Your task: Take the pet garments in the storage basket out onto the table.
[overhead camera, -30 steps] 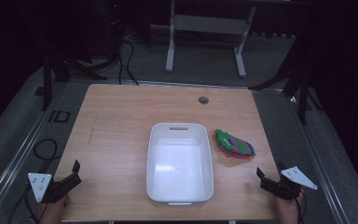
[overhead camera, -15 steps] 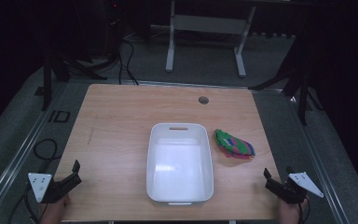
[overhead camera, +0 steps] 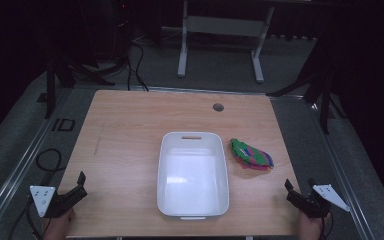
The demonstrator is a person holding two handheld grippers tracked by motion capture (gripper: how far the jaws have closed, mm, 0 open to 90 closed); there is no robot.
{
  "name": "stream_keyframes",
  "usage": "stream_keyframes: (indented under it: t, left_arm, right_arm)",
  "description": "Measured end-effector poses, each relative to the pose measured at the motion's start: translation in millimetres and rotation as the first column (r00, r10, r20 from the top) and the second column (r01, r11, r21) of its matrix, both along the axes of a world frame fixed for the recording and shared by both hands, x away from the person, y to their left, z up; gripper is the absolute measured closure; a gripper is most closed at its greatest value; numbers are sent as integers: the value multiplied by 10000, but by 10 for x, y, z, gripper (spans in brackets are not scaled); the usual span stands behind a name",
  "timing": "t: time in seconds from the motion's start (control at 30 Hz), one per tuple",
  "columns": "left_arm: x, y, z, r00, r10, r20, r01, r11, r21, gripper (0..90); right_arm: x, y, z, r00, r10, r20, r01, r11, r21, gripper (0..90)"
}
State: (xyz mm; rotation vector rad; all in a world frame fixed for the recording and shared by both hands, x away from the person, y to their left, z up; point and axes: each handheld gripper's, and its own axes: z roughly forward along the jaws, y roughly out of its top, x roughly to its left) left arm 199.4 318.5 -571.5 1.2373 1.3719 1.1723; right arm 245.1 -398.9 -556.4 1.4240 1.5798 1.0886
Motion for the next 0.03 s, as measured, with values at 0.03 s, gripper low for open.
stream_keyframes:
  t: [0.03]
  left_arm:
    - [0,0,0,10000,0,0,0,10000,0,14]
  right_arm:
    - [2,3,0,10000,8,-17,-8,10000,-23,137]
